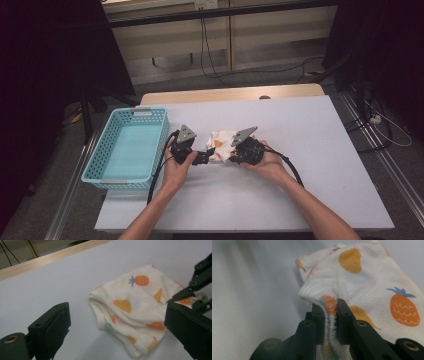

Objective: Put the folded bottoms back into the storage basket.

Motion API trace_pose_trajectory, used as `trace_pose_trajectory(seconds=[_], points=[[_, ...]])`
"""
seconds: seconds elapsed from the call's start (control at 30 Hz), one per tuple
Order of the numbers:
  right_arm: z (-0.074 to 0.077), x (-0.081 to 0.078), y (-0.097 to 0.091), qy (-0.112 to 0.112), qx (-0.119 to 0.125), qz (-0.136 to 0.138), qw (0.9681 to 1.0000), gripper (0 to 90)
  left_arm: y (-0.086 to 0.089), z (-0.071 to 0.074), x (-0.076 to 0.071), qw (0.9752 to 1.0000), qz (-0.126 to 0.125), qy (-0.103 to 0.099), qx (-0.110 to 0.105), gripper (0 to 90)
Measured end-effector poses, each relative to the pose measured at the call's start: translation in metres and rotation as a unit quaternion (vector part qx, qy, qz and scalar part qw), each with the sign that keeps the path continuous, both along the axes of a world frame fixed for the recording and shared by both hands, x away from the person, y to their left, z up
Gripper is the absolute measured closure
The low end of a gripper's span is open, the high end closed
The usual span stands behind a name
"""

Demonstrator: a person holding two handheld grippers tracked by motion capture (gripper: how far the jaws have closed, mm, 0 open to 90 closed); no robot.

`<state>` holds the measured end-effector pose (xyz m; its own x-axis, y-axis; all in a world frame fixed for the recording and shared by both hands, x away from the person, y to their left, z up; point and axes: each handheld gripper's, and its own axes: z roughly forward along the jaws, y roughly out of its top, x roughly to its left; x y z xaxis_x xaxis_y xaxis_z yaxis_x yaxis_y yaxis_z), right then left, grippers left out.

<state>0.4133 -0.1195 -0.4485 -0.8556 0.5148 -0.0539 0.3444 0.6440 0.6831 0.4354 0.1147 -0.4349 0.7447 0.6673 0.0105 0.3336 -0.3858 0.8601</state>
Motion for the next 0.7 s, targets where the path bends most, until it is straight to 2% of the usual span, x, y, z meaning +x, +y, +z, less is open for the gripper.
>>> trace_pose_trajectory(seconds=[0.2,0.3,0.33,0.4,0.5,0.53,0.67,0.7], points=[[0.003,-0.009,0.0,0.0,0.0,0.006,1.0,80.2,-0.01,-0.001,0.014,0.9999,0.004,0.005,0.011,6.9],[0.004,-0.011,-0.001,0.001,0.0,0.01,1.0,80.2,-0.014,-0.002,0.023,0.9998,0.015,0.014,0.005,6.9],[0.004,-0.013,-0.001,0.002,0.002,0.011,0.9999,80.2,-0.015,-0.002,0.026,0.9996,0.015,0.017,0.016,6.9],[0.004,-0.014,-0.001,0.002,0.003,0.011,0.9999,80.2,-0.016,-0.002,0.033,0.9994,0.02,0.019,0.02,6.9],[0.004,-0.016,0.0,0.001,0.003,0.013,0.9999,80.2,-0.018,-0.003,0.043,0.9992,0.025,0.032,0.006,11.1],[0.003,-0.016,-0.001,0.003,0.006,0.012,0.9999,80.2,-0.02,-0.004,0.045,0.9987,0.032,0.04,-0.007,10.8],[0.001,-0.017,-0.001,0.004,0.008,0.011,0.9999,80.1,-0.026,-0.007,0.054,0.9984,0.034,0.044,-0.007,14.2],[0.0,-0.017,-0.001,0.005,0.008,0.012,0.9999,80.1,-0.028,-0.008,0.056,0.9985,0.031,0.046,-0.001,15.8]])
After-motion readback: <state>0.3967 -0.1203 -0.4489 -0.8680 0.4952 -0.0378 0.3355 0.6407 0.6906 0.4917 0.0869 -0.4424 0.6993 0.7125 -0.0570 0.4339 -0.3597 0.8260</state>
